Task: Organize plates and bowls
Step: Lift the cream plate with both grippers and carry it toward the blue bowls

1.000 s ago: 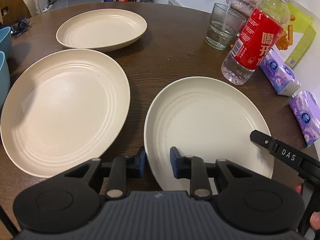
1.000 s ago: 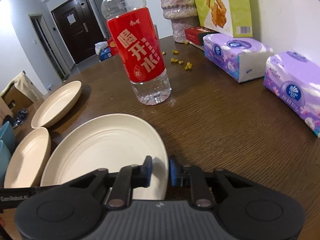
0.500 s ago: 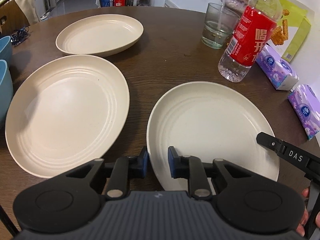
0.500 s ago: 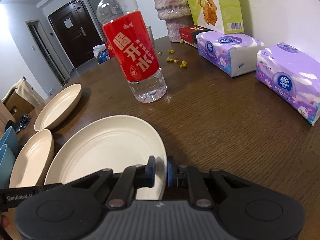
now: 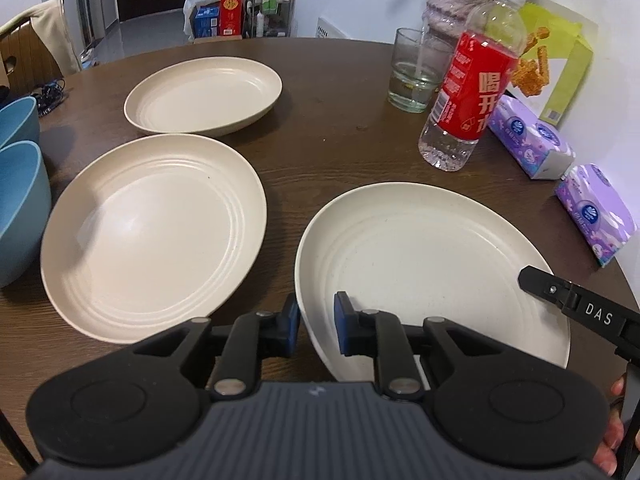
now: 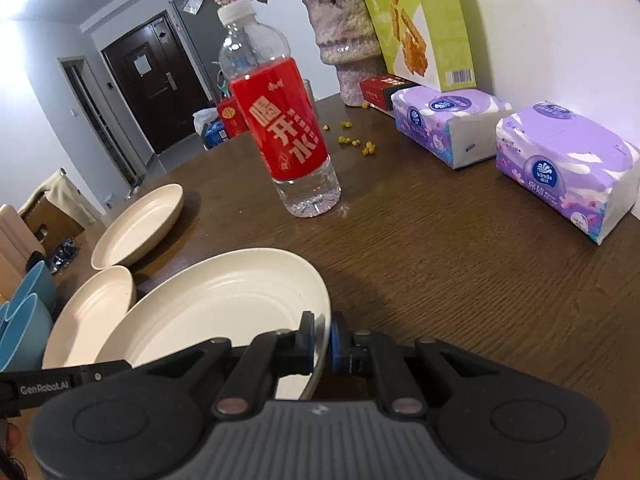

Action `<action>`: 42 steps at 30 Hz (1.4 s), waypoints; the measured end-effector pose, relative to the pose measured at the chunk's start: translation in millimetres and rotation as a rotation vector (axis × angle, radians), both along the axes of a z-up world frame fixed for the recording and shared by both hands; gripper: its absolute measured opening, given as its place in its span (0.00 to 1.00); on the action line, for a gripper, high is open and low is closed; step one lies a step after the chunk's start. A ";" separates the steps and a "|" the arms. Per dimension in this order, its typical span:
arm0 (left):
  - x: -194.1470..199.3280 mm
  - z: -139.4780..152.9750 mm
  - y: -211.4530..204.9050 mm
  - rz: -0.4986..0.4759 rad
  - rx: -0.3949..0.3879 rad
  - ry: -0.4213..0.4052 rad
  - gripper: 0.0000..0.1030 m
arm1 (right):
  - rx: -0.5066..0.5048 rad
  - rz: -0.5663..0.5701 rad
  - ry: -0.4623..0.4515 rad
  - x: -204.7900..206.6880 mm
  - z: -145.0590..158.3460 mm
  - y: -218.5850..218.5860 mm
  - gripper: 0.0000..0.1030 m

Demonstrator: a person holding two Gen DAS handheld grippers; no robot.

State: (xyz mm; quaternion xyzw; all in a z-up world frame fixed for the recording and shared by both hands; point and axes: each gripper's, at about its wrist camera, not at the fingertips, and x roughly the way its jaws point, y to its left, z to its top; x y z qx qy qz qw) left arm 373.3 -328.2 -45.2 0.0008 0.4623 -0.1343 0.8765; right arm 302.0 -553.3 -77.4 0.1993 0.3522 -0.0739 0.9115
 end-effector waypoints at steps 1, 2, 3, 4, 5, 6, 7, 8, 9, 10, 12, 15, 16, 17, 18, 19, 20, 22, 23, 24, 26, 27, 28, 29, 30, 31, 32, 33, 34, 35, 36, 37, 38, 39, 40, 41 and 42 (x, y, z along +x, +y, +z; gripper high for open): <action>-2.6 2.7 1.2 -0.002 0.000 -0.009 0.17 | -0.004 0.002 -0.004 -2.7 2.4 2.0 0.08; -5.3 5.1 3.4 -0.004 0.000 -0.017 0.17 | -0.007 0.004 -0.008 -5.3 4.7 4.0 0.08; -8.1 8.0 5.6 -0.004 -0.001 -0.025 0.17 | -0.011 0.006 -0.014 -8.4 7.6 6.8 0.08; -10.5 10.1 8.1 -0.004 -0.003 -0.030 0.17 | -0.014 0.007 -0.019 -10.9 10.0 9.0 0.08; -13.0 12.4 10.7 -0.003 -0.004 -0.036 0.17 | -0.016 0.010 -0.025 -14.0 12.7 11.8 0.08; -16.0 14.7 13.9 0.000 -0.006 -0.041 0.17 | -0.017 0.012 -0.031 -17.3 15.5 15.1 0.08; -18.8 17.0 17.7 0.002 -0.009 -0.045 0.17 | -0.021 0.015 -0.036 -20.3 18.3 18.9 0.08; -22.1 19.4 21.8 0.005 -0.011 -0.049 0.17 | -0.026 0.018 -0.041 -23.2 21.2 22.6 0.08; -25.7 21.9 25.3 0.006 -0.012 -0.055 0.17 | -0.030 0.021 -0.045 -26.0 24.0 26.5 0.08; -28.8 24.2 28.8 0.008 -0.011 -0.060 0.17 | -0.034 0.025 -0.049 -28.2 26.4 30.0 0.08; -35.8 29.1 36.2 0.012 -0.010 -0.070 0.17 | -0.038 0.033 -0.059 -33.2 31.4 37.4 0.08; -47.2 37.3 50.3 0.021 -0.011 -0.086 0.17 | -0.040 0.048 -0.069 -40.5 38.1 50.3 0.08; -51.2 40.1 55.4 0.025 -0.011 -0.092 0.17 | -0.041 0.053 -0.073 -42.6 40.4 55.0 0.08; -55.4 42.9 60.6 0.030 -0.011 -0.098 0.17 | -0.044 0.059 -0.077 -44.9 42.9 59.9 0.08; -59.1 45.4 65.5 0.035 -0.012 -0.105 0.17 | -0.046 0.064 -0.082 -47.5 45.7 65.2 0.08; -63.1 47.9 71.0 0.040 -0.012 -0.112 0.17 | -0.049 0.070 -0.088 -50.3 48.2 70.2 0.08; -66.7 50.3 75.9 0.045 -0.012 -0.119 0.17 | -0.051 0.077 -0.093 -53.0 50.5 75.6 0.08; -75.1 55.0 87.5 0.056 -0.013 -0.131 0.17 | -0.052 0.090 -0.101 -58.2 54.8 87.0 0.08; -79.2 57.0 93.3 0.062 -0.014 -0.135 0.17 | -0.052 0.096 -0.102 -60.2 56.5 92.2 0.08; -83.6 59.0 99.9 0.069 -0.015 -0.140 0.17 | -0.051 0.102 -0.104 -61.9 58.5 98.1 0.08; -91.8 62.2 112.6 0.084 -0.017 -0.149 0.17 | -0.054 0.116 -0.111 -66.5 62.4 110.7 0.08; -96.1 64.0 119.8 0.093 -0.020 -0.154 0.17 | -0.056 0.125 -0.115 -68.5 64.4 117.6 0.08; -100.1 65.6 126.3 0.101 -0.022 -0.159 0.17 | -0.058 0.134 -0.117 -70.0 66.0 124.1 0.08; -103.7 67.5 132.7 0.109 -0.025 -0.164 0.17 | -0.059 0.141 -0.120 -71.7 67.4 130.5 0.08; -107.4 69.0 139.6 0.118 -0.027 -0.170 0.17 | -0.059 0.150 -0.123 -73.7 68.8 137.1 0.08; -111.3 70.5 146.1 0.127 -0.029 -0.175 0.17 | -0.059 0.159 -0.125 -75.0 70.1 143.7 0.08; -115.4 71.6 153.5 0.135 -0.031 -0.179 0.17 | -0.060 0.169 -0.128 -76.3 71.6 150.2 0.08; -118.9 72.9 160.6 0.144 -0.033 -0.183 0.17 | -0.060 0.179 -0.131 -77.6 73.2 157.4 0.08; -122.6 74.1 168.5 0.154 -0.035 -0.187 0.17 | -0.061 0.187 -0.134 -78.8 74.5 164.1 0.08; -126.2 75.2 176.4 0.165 -0.036 -0.190 0.17 | -0.063 0.198 -0.138 -80.1 76.1 171.1 0.08; -129.3 76.0 184.0 0.176 -0.037 -0.194 0.17 | -0.067 0.209 -0.141 -81.7 77.9 178.5 0.08; -131.6 77.0 190.4 0.185 -0.037 -0.197 0.17 | -0.072 0.221 -0.143 -82.6 79.0 186.5 0.08; -134.3 77.5 197.4 0.195 -0.039 -0.199 0.17 | -0.075 0.233 -0.144 -83.0 80.1 194.5 0.09; -137.1 78.3 205.7 0.206 -0.041 -0.202 0.17 | -0.076 0.244 -0.146 -83.6 81.1 202.2 0.09; -139.7 78.7 212.5 0.215 -0.041 -0.204 0.17 | -0.077 0.254 -0.147 -83.7 81.6 208.9 0.09; -142.4 79.2 219.7 0.224 -0.042 -0.206 0.17 | -0.076 0.264 -0.147 -83.6 82.1 215.4 0.09; -145.7 79.8 228.2 0.234 -0.043 -0.210 0.17 | -0.075 0.275 -0.148 -83.0 82.8 222.7 0.09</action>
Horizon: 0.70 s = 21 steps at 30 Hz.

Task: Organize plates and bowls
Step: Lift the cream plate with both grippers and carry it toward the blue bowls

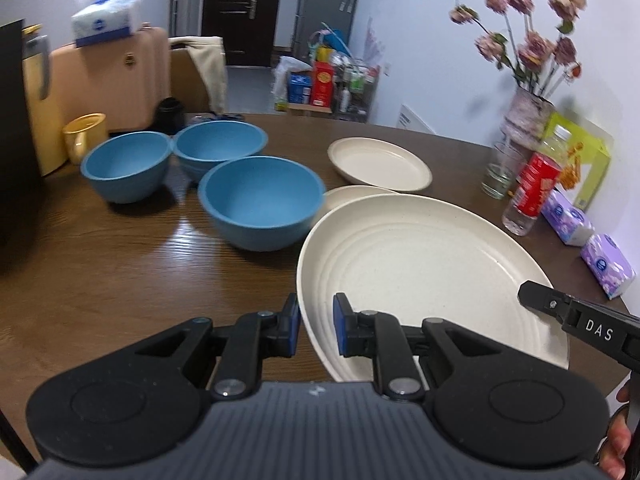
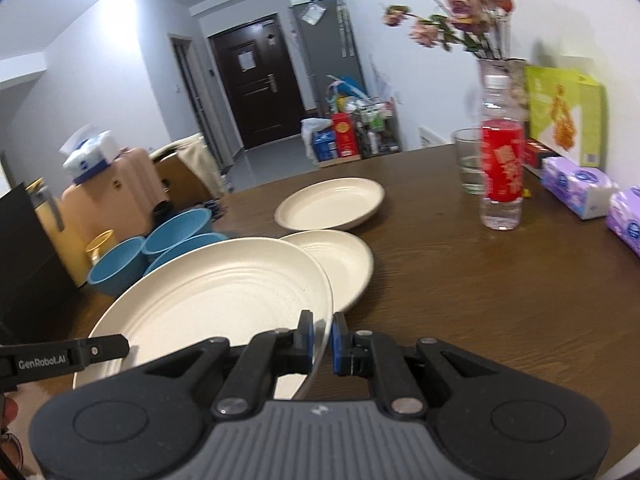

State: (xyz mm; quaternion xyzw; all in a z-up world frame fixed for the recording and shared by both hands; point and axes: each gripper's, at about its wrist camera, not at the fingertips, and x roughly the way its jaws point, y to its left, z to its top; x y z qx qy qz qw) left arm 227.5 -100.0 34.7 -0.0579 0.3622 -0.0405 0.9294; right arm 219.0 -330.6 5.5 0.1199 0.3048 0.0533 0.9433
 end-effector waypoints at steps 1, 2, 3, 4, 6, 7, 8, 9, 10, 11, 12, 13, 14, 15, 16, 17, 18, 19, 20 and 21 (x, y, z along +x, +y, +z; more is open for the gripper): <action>-3.1 0.1 6.9 0.008 0.001 -0.004 0.17 | 0.002 0.011 -0.001 0.3 0.5 7.8 0.09; -6.6 0.1 15.1 0.016 0.003 -0.009 0.17 | 0.005 0.022 -0.001 0.1 0.8 15.2 0.09; -10.1 -0.2 23.7 0.026 0.004 -0.013 0.17 | 0.008 0.033 -0.001 0.7 0.9 23.7 0.09; -12.2 -0.8 30.9 0.034 0.006 -0.014 0.17 | 0.010 0.045 -0.001 0.7 0.3 32.7 0.09; -16.9 -2.1 48.2 0.056 0.007 -0.015 0.17 | 0.017 0.069 0.003 2.0 -2.1 50.1 0.09; -18.6 -2.8 55.4 0.067 0.007 -0.015 0.17 | 0.021 0.079 0.006 3.3 -3.7 57.7 0.09; -19.9 -3.3 63.0 0.079 0.007 -0.015 0.17 | 0.026 0.091 0.009 4.7 -5.7 66.5 0.09; -21.9 -4.2 71.9 0.093 0.007 -0.016 0.17 | 0.031 0.102 0.012 5.8 -7.5 74.5 0.09; -23.7 -4.7 79.4 0.104 0.007 -0.017 0.17 | 0.036 0.113 0.013 6.8 -9.6 82.5 0.09; -25.2 -5.7 87.5 0.116 0.007 -0.019 0.17 | 0.040 0.121 0.014 6.6 -11.8 88.9 0.09; -26.6 -6.9 95.1 0.127 0.009 -0.020 0.17 | 0.044 0.130 0.014 6.5 -14.2 97.0 0.09; -27.3 -8.0 101.8 0.137 0.012 -0.020 0.17 | 0.048 0.140 0.016 7.2 -17.1 105.4 0.09; -28.0 -9.6 108.5 0.145 0.014 -0.020 0.17 | 0.051 0.147 0.018 7.9 -19.3 111.5 0.09; -28.6 -11.6 115.6 0.155 0.014 -0.018 0.17 | 0.054 0.154 0.022 9.1 -22.9 119.1 0.09; -29.3 -13.7 122.1 0.163 0.013 -0.014 0.17 | 0.057 0.160 0.025 10.5 -25.6 125.7 0.09; -28.9 -15.9 128.3 0.171 0.010 -0.011 0.17 | 0.059 0.166 0.029 12.0 -28.6 132.1 0.09; -28.7 -17.8 133.9 0.178 0.009 -0.009 0.17 | 0.061 0.174 0.033 13.0 -31.9 139.3 0.09; -28.6 -20.3 140.1 0.187 0.007 -0.006 0.17 | 0.062 0.179 0.037 14.9 -34.5 144.5 0.09; -28.8 -22.8 144.8 0.194 0.006 -0.004 0.17 | 0.060 0.184 0.039 16.6 -37.0 150.7 0.09; -28.2 -25.5 150.8 0.202 0.005 -0.002 0.17 | 0.057 0.190 0.039 17.3 -39.9 157.4 0.09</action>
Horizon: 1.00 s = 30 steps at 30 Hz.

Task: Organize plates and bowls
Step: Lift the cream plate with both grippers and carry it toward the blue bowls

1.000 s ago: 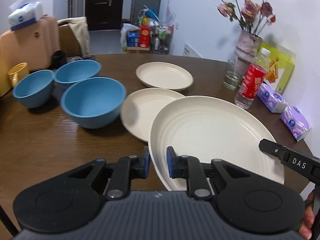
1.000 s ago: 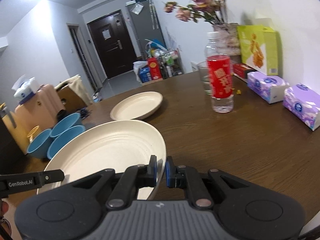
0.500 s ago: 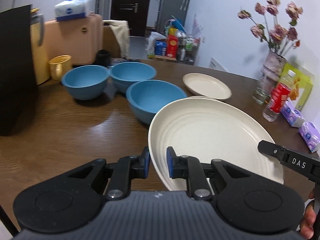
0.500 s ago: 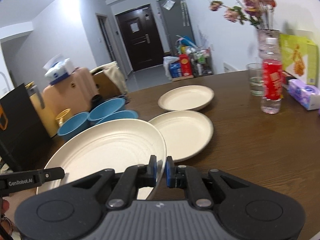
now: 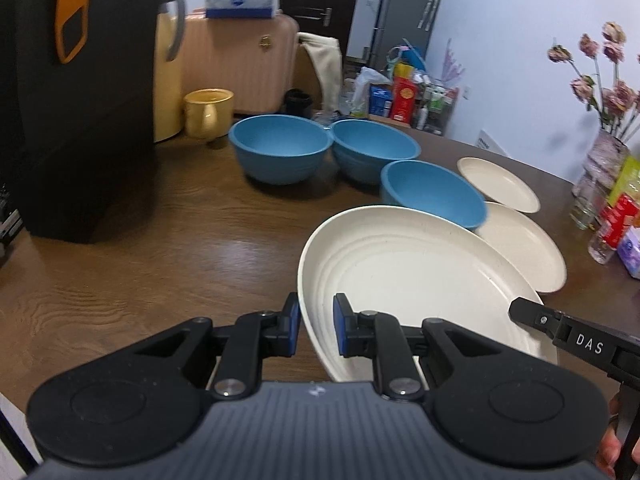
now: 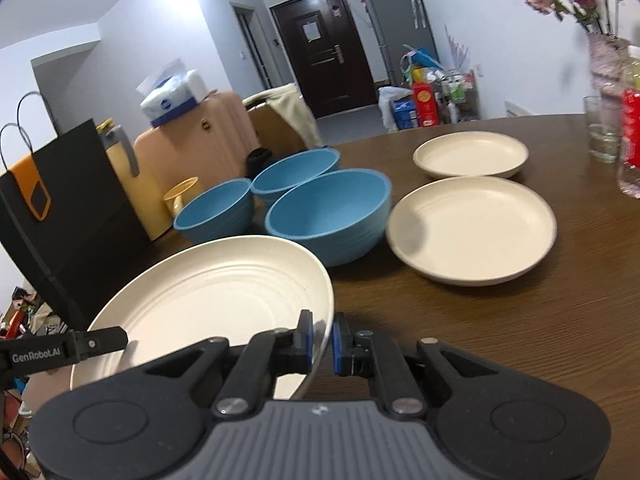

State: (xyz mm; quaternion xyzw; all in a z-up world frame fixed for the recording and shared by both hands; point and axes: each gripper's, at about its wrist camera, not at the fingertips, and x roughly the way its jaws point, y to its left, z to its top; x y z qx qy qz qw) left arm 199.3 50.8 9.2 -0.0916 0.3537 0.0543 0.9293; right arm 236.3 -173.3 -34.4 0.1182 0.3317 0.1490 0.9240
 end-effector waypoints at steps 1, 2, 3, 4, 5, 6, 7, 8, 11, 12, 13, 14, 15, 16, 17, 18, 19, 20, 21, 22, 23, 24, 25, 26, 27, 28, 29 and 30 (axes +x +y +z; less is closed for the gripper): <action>0.3 -2.4 5.9 0.007 -0.003 0.001 0.17 | -0.004 0.006 0.000 1.5 -2.7 6.5 0.09; 0.8 -5.2 11.4 0.015 -0.006 0.003 0.17 | -0.006 0.010 0.000 3.0 -5.0 12.2 0.09; 2.6 -7.9 17.3 0.023 -0.009 0.007 0.17 | -0.007 0.014 0.000 4.7 -8.0 18.8 0.09; 3.5 -10.2 21.7 0.029 -0.011 0.010 0.17 | -0.008 0.017 0.000 6.6 -10.4 23.8 0.09; 5.3 -12.7 26.5 0.036 -0.012 0.012 0.17 | -0.009 0.020 0.001 8.9 -13.0 28.8 0.09; 6.9 -15.1 30.4 0.043 -0.013 0.013 0.17 | -0.009 0.024 0.004 11.8 -15.7 33.3 0.09; 8.4 -17.9 35.2 0.049 -0.015 0.014 0.17 | -0.010 0.028 0.007 15.2 -18.5 38.9 0.09; 10.2 -20.5 40.0 0.055 -0.017 0.016 0.17 | -0.011 0.032 0.011 18.7 -20.8 43.5 0.09; 18.4 -28.9 55.0 0.072 -0.029 0.026 0.17 | -0.023 0.043 0.022 29.9 -27.9 60.2 0.09; 22.2 -31.7 60.0 0.076 -0.030 0.029 0.17 | -0.027 0.044 0.024 33.4 -30.0 65.0 0.09; 25.6 -34.2 63.7 0.080 -0.032 0.031 0.17 | -0.030 0.045 0.024 37.3 -32.0 70.0 0.09; 29.6 -37.0 68.2 0.083 -0.034 0.034 0.17 | -0.034 0.044 0.023 41.4 -33.7 75.1 0.09; 34.4 -39.7 72.5 0.085 -0.036 0.037 0.17 | -0.037 0.043 0.023 45.7 -35.7 79.7 0.09; 38.8 -42.4 76.9 0.088 -0.038 0.040 0.17 | -0.039 0.043 0.022 49.7 -37.4 83.8 0.09; 43.2 -44.9 81.2 0.089 -0.040 0.042 0.17 | -0.043 0.042 0.021 54.2 -39.2 88.5 0.09; 47.9 -47.2 85.6 0.090 -0.043 0.044 0.17 | -0.046 0.041 0.020 57.8 -40.6 92.1 0.09; 52.5 -49.5 89.8 0.091 -0.046 0.045 0.17 | -0.049 0.040 0.020 62.8 -42.5 97.0 0.09; 56.2 -52.1 93.8 0.090 -0.047 0.047 0.17 | -0.052 0.039 0.020 67.3 -44.3 101.3 0.09; 60.8 -54.4 97.6 0.092 -0.047 0.049 0.17 | -0.054 0.039 0.022 71.9 -46.7 105.6 0.09; 65.6 -57.0 101.5 0.093 -0.049 0.053 0.17 | -0.056 0.038 0.025 76.5 -49.3 109.7 0.09; 70.3 -59.4 104.8 0.094 -0.051 0.056 0.17 | -0.059 0.037 0.028 80.6 -51.7 113.6 0.09; 74.1 -61.5 108.2 0.095 -0.052 0.057 0.17 | -0.060 0.036 0.029 84.4 -53.2 116.1 0.09; 77.1 -62.9 110.4 0.095 -0.052 0.056 0.17 | -0.061 0.036 0.027 87.5 -54.7 119.0 0.09; 80.3 -64.3 112.0 0.095 -0.050 0.056 0.17 | -0.062 0.036 0.022 90.0 -55.8 121.5 0.09; 82.7 -65.3 113.8 0.095 -0.048 0.055 0.17 | -0.065 0.038 0.019 91.7 -56.6 123.4 0.09; 85.0 -66.4 115.6 0.096 -0.048 0.056 0.17 | -0.068 0.041 0.016 93.9 -57.3 125.7 0.09; 86.9 -67.6 117.0 0.096 -0.048 0.057 0.17 | -0.071 0.042 0.014 95.6 -58.2 127.5 0.09; 88.9 -68.7 118.2 0.097 -0.048 0.057 0.17 | -0.073 0.043 0.012 97.4 -58.6 128.5 0.09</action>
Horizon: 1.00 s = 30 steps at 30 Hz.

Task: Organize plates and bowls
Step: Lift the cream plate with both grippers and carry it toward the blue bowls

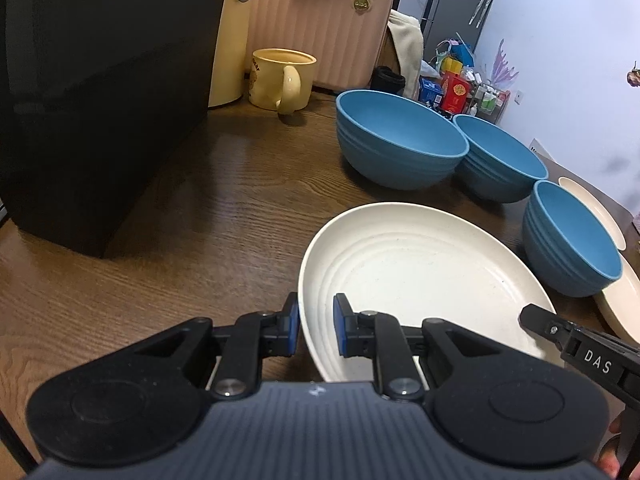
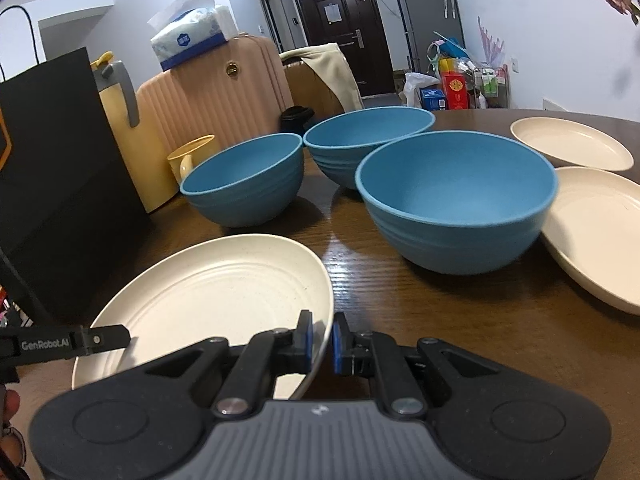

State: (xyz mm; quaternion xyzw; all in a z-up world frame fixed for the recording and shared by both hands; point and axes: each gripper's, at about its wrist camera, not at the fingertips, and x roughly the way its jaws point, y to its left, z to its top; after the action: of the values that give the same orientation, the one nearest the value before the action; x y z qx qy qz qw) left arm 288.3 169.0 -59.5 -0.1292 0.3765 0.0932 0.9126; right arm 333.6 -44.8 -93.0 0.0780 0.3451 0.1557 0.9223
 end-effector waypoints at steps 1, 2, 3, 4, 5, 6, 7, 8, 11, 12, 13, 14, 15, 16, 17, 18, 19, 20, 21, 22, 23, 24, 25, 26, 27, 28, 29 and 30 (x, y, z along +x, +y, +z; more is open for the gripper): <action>1.9 -1.5 1.2 0.001 0.001 0.001 0.17 | -0.002 0.002 0.000 1.5 -1.1 1.2 0.09; 3.9 -3.5 2.8 0.002 0.002 0.002 0.17 | -0.004 0.005 0.000 2.5 -2.0 1.9 0.09; 5.4 -5.1 3.5 0.003 0.002 0.004 0.17 | -0.005 0.007 0.002 4.1 -2.8 3.0 0.09; 6.6 -7.3 4.6 0.004 0.001 0.007 0.17 | -0.006 0.009 0.004 6.1 -3.8 4.1 0.09; 6.8 -8.6 5.0 0.004 -0.001 0.009 0.17 | -0.006 0.010 0.005 7.9 -4.6 5.0 0.09; 7.9 -10.1 5.7 0.004 -0.003 0.011 0.17 | -0.007 0.009 0.006 8.5 -5.4 5.1 0.09; 9.0 -11.3 6.0 0.004 -0.003 0.013 0.17 | -0.007 0.008 0.007 9.5 -6.3 5.5 0.09; 10.0 -12.3 5.9 0.003 -0.002 0.014 0.17 | -0.008 0.008 0.008 10.5 -7.3 5.7 0.09; 11.2 -14.1 6.3 0.002 -0.001 0.019 0.17 | -0.005 0.006 0.016 11.9 -10.2 4.3 0.09; 11.9 -14.7 6.3 0.002 0.000 0.020 0.17 | -0.004 0.006 0.018 12.4 -10.9 4.0 0.09; 12.4 -15.2 6.5 0.002 0.000 0.021 0.17 | -0.004 0.007 0.019 12.6 -11.4 4.0 0.09; 13.5 -15.5 7.4 0.002 -0.002 0.022 0.17 | -0.005 0.007 0.020 13.0 -11.3 5.0 0.09; 13.8 -15.8 7.5 0.003 -0.002 0.022 0.17 | -0.005 0.008 0.020 13.4 -11.6 5.3 0.09; 14.0 -16.2 7.4 0.005 -0.001 0.023 0.17 | -0.005 0.008 0.021 13.7 -12.1 5.5 0.09; 13.6 -16.4 6.8 0.006 0.000 0.024 0.17 | -0.006 0.008 0.022 13.8 -12.2 5.4 0.09; 13.6 -16.8 6.2 0.006 0.001 0.025 0.17 | -0.007 0.009 0.023 14.5 -12.7 5.6 0.09; 13.8 -17.1 5.8 0.006 0.001 0.027 0.17 | -0.008 0.008 0.025 15.1 -13.1 5.6 0.09; 13.9 -17.1 5.5 0.005 0.003 0.026 0.17 | -0.007 0.007 0.026 16.1 -13.4 5.6 0.09; 14.6 -16.9 5.2 0.005 0.004 0.026 0.17 | -0.008 0.007 0.027 16.7 -13.3 6.0 0.09; 15.1 -16.9 5.3 0.004 0.004 0.028 0.17 | -0.011 0.006 0.029 17.1 -13.1 6.3 0.09; 15.7 -16.6 5.2 0.003 0.004 0.033 0.17 | -0.016 0.007 0.031 17.3 -13.0 7.2 0.10; 16.4 -16.2 5.6 0.001 0.002 0.037 0.18 | -0.020 0.009 0.036 18.0 -12.5 8.1 0.11; 16.8 -15.4 5.0 -0.002 0.004 0.041 0.20 | -0.023 0.013 0.043 18.7 -11.8 9.2 0.12; 17.1 -14.8 4.3 -0.002 0.013 0.043 0.21 | -0.028 0.014 0.048 19.0 -11.2 10.3 0.13; 17.0 -14.0 3.0 -0.005 0.020 0.044 0.23 | -0.032 0.015 0.052 19.3 -10.6 11.4 0.13; 17.0 -13.2 2.3 -0.008 0.023 0.044 0.29 | -0.030 0.015 0.057 19.8 -10.0 11.7 0.15; 16.7 -12.2 1.5 -0.008 0.027 0.042 0.39 | -0.026 0.015 0.062 19.6 -10.0 10.9 0.24; 16.1 -11.4 0.7 -0.003 0.033 0.040 0.46 | -0.020 0.013 0.071 20.3 -9.7 10.0 0.34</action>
State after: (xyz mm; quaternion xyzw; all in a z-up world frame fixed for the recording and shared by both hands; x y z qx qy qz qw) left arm 304.3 169.6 -70.9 -0.1116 0.3932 0.1005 0.9071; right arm 354.0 -34.8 -102.7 0.0720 0.3794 0.1552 0.9093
